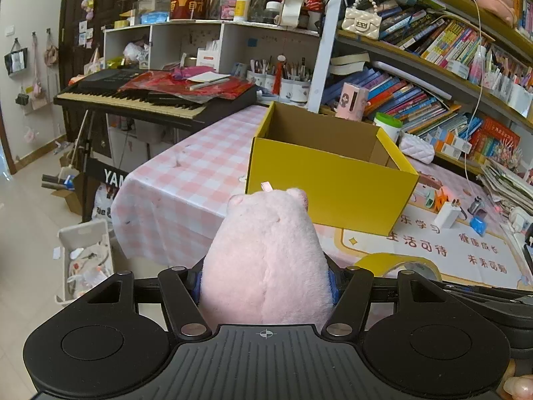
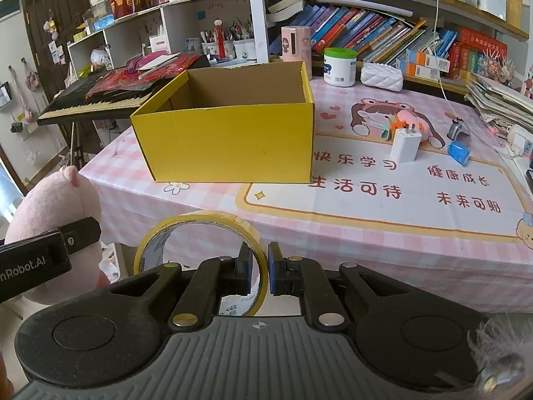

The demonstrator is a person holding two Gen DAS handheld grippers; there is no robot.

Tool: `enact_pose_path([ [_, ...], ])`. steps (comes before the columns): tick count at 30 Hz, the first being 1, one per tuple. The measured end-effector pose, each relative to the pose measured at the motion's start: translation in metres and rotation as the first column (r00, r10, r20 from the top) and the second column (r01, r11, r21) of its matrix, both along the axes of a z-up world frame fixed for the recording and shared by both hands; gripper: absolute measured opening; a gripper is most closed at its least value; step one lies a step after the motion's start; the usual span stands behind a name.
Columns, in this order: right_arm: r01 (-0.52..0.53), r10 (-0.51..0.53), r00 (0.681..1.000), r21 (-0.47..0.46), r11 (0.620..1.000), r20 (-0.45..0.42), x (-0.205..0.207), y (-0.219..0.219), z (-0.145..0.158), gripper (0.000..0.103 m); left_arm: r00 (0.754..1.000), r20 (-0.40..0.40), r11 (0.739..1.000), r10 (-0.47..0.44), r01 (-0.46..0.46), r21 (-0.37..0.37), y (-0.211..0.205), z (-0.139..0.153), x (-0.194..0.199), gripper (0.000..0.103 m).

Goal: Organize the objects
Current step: 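Lift and carry the pig and the tape roll toward the yellow box with both grippers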

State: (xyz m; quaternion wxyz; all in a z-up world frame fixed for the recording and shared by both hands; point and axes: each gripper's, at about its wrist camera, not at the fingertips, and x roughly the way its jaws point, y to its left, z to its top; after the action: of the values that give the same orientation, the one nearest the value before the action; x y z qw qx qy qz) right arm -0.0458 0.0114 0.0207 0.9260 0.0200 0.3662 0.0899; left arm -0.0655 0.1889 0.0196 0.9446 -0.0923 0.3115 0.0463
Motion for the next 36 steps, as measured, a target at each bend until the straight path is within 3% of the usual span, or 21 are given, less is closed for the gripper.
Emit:
enact_pose_path([
  [11, -0.01, 0.01, 1.0, 0.002, 1.0, -0.011, 0.031, 0.01, -0.005, 0.009, 1.0, 0.007, 1.0, 0.01, -0.011, 0.009, 0.004, 0.001, 0.021, 0.062],
  [22, 0.039, -0.06, 0.973, 0.099, 0.994, 0.223, 0.099, 0.006, 0.041, 0.009, 0.975, 0.223, 0.996, -0.02, -0.001, 0.09, -0.003, 0.043, 0.072, 0.062],
  [26, 0.04, -0.072, 0.956, 0.116, 0.992, 0.283, 0.131, 0.002, 0.054, 0.009, 0.964, 0.262, 0.991, -0.051, 0.017, 0.132, -0.017, 0.052, 0.097, 0.062],
  [36, -0.007, -0.013, 0.971, 0.081, 0.997, 0.24, 0.2, -0.002, 0.039, 0.009, 0.973, 0.231, 0.99, -0.025, -0.008, 0.141, -0.031, 0.049, 0.157, 0.062],
])
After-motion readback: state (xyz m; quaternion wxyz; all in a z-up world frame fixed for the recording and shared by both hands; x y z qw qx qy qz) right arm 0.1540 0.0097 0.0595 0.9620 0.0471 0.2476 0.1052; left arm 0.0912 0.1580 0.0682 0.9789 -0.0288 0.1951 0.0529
